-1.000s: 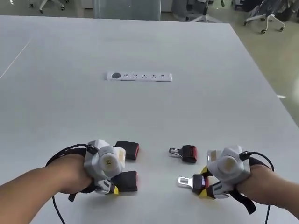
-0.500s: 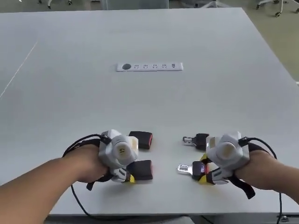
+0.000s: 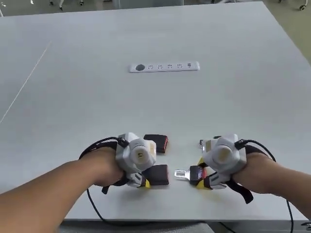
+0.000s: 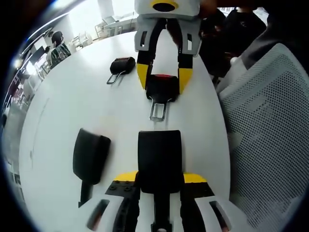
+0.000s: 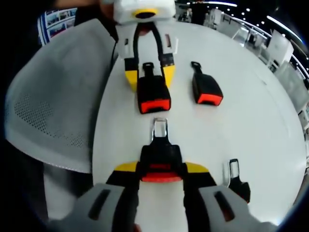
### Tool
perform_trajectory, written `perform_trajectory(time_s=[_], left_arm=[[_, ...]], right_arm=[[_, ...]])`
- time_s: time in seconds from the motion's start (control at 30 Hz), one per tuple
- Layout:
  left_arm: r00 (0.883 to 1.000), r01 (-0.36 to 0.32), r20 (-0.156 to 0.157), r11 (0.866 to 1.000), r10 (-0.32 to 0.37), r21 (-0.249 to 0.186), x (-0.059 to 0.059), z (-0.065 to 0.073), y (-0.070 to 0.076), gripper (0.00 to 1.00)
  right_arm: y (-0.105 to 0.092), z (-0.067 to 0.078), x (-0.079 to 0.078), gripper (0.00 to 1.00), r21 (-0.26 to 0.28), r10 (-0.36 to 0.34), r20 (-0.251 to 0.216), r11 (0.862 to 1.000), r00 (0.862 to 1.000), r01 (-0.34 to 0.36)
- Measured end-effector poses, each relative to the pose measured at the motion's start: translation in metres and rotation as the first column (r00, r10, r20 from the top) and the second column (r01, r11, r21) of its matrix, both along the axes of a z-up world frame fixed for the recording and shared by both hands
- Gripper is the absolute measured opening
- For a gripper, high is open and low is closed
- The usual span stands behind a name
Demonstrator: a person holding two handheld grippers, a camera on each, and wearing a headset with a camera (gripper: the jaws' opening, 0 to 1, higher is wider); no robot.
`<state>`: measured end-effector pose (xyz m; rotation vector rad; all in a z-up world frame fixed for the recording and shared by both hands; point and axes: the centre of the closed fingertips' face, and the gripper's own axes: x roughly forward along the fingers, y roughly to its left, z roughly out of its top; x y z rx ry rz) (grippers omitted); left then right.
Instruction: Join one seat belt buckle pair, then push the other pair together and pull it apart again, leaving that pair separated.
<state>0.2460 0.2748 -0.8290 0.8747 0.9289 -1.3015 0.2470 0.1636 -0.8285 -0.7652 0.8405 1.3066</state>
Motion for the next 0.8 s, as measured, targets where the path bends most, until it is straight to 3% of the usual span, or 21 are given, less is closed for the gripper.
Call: perform_trajectory(time_s=[0.23, 0.8], left_arm=[[1.0, 0.019, -0.002, 1.0, -0.019, 0.018, -0.001, 0.0, 0.0, 0.32], [1.0, 0.024, -0.007, 0.999, -0.024, 0.03, -0.002, 0.0, -0.001, 0.32]], right_arm=[[0.017, -0.001, -0.003, 0.35, -0.008, 0.036, 0.001, 0.999, 0.999, -0.036], [0.014, 0.0, -0.002, 0.35, -0.01, 0.037, 0.012, 0.999, 0.999, -0.037]])
